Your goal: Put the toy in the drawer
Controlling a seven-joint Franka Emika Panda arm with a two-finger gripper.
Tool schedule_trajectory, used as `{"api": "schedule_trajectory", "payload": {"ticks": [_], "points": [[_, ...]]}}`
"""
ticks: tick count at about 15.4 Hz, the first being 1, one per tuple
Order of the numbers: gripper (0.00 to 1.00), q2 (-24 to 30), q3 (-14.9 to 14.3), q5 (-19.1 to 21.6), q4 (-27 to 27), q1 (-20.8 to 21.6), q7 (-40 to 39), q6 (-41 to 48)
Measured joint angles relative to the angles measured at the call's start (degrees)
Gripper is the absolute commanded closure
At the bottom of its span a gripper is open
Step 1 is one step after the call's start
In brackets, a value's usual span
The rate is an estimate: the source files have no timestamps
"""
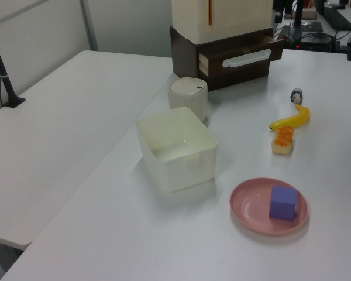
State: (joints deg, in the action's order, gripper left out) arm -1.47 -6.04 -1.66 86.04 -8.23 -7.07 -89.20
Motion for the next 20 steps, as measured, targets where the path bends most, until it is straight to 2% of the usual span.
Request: {"api": "schedule_trajectory", "payload": {"ticks": [3,8,10,14,17,20], "points": [[0.00,0.0,-0.1,-4.4,0.0,-0.8,-4.5,1.8],[0.00,-0.9,-0.1,-12.7,2.2,-5.1,-28.4,3.9],[0.00,-2.8,-0.1,-14.5,3.2,-5.7,-33.4,3.8],[0.00,-7.5,-0.1,-14.7,4.4,-5.7,-34.5,-0.8],[0.00,-9.3,-0.1,-15.3,8.7,-5.8,-33.8,-8.0],[0.00,-9.8,0.0,-20.3,15.5,-5.7,-33.0,-14.3]]}}
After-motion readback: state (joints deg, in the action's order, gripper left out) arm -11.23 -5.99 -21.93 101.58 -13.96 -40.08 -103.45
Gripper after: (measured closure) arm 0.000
